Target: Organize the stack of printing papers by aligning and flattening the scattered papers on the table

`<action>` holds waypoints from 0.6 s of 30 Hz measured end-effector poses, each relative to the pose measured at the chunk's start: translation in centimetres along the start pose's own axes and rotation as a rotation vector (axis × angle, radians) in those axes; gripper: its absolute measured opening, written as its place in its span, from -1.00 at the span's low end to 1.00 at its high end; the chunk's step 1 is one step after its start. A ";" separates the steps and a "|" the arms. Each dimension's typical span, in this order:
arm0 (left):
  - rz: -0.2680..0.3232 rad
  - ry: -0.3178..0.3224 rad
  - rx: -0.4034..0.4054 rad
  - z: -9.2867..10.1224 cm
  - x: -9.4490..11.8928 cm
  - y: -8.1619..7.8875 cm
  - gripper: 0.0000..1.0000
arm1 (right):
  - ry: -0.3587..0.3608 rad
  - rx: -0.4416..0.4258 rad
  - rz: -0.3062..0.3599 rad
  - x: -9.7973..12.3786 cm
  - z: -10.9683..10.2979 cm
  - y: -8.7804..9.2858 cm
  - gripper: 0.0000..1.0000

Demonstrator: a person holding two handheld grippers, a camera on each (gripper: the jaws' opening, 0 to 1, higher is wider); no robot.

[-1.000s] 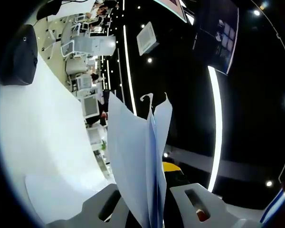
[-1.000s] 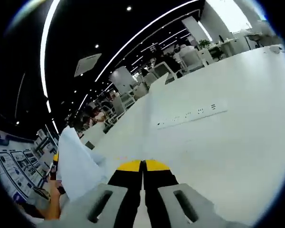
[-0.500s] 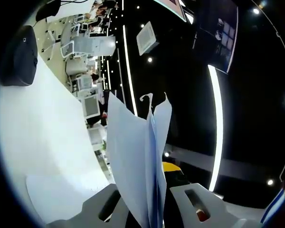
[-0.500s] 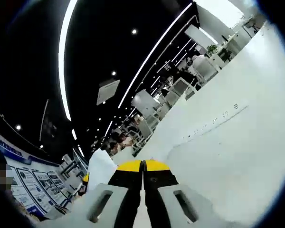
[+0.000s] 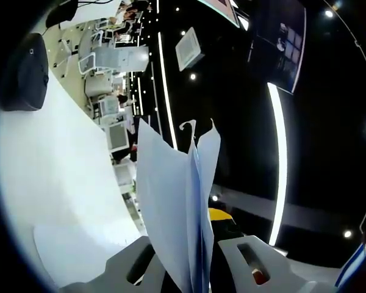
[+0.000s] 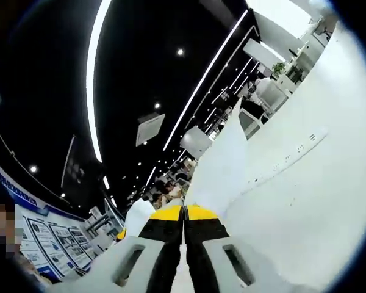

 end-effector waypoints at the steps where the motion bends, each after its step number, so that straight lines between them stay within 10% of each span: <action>1: 0.000 0.000 0.000 0.0 0.0 0.0 -0.88 | -0.009 -0.005 0.008 0.1 -0.1 -0.2 -1.00; 18: -0.005 -0.011 0.003 -0.1 0.1 0.3 -0.88 | -0.103 -0.032 0.057 0.6 -2.0 -1.1 -1.00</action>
Point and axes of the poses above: the point that each gripper's makers call its tool centre point, and the gripper's own axes: x roughly backward along the fingers, z roughly to its right, y roughly out of its underside, the point moved 9 cm from there along x, roughly backward along the fingers, and after that the axes turned 7 degrees about y, right-handed, at the moved point
